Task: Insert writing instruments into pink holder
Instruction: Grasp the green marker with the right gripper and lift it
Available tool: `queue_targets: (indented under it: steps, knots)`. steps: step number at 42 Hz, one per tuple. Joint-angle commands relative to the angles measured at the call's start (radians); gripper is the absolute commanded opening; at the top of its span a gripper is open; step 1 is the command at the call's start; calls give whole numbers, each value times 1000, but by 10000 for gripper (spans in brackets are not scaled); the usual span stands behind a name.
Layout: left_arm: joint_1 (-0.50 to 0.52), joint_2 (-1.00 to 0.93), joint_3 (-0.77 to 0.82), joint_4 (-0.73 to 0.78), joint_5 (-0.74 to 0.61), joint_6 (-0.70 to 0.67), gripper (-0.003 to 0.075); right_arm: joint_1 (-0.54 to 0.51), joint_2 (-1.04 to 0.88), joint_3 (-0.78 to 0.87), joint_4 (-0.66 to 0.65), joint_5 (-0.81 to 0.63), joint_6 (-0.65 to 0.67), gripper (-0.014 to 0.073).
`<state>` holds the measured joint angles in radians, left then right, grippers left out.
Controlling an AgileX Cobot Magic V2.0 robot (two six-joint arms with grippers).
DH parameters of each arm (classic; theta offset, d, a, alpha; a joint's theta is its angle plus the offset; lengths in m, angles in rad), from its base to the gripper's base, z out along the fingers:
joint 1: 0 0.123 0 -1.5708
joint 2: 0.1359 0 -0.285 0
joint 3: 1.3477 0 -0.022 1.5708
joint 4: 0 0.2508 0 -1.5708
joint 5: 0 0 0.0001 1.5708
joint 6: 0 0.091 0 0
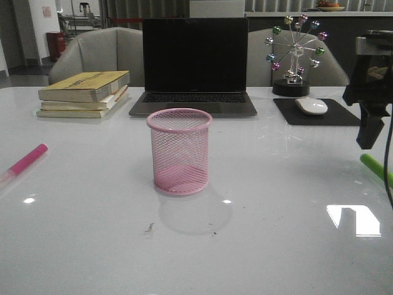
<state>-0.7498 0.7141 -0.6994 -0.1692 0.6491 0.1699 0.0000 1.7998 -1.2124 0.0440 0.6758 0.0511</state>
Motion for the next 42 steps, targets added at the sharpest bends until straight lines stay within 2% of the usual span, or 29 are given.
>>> queue_targets:
  steps: [1,17,28,36,42]
  knots:
    - [-10,3,-28,-17,-74,2,509,-4,24,-97,-22,7,-5,510]
    - [-10,3,-28,-19,-74,2,509,-4,190,-282,-31,91,-5,510]
    - [-10,3,-28,-19,-74,2,509,-4,218,-305,-31,101,-5,507]
    - [-10,3,-28,-19,-74,2,509,-4,218,-305,-31,112,-11,388]
    - [-10,3,-28,-19,-74,2,509,-4,218,-305,-31,119,-11,363]
